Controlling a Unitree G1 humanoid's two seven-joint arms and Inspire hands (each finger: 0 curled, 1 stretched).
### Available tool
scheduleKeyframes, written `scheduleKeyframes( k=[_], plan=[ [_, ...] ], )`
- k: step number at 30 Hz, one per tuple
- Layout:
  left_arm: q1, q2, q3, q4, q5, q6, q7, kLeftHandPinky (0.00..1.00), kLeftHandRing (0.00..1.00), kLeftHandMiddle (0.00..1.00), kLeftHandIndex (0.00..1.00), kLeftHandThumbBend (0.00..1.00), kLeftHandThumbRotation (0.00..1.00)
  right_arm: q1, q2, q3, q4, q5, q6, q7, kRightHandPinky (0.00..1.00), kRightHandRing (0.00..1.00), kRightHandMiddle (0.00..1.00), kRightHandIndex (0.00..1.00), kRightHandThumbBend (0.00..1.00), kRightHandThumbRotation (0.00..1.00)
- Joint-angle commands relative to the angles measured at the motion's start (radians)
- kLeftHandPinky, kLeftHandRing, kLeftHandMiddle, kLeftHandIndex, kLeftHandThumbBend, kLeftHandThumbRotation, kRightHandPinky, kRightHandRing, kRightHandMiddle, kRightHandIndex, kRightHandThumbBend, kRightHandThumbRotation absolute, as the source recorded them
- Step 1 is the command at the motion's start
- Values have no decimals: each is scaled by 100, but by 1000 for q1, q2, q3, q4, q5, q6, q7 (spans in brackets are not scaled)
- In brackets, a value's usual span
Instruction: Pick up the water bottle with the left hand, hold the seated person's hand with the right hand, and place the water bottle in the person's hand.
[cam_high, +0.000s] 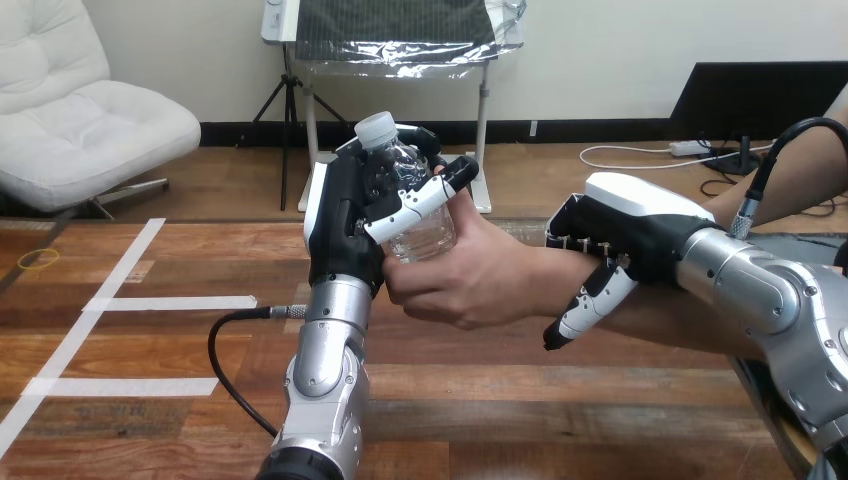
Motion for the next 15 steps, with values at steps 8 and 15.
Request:
scheduleKeyframes(
  k=[8, 15],
  plan=[
    [-47, -17, -74, -81, 47, 58, -40, 40, 51, 56, 56, 77, 18, -41, -13, -26, -6, 23, -1, 10, 27, 34, 40, 39, 90, 6],
    [-4, 7, -91, -159, 80, 80, -23, 52, 64, 69, 69, 81, 46, -32, -61, -6, -26, -4, -37, 42, 32, 40, 47, 49, 86, 30]
  ],
)
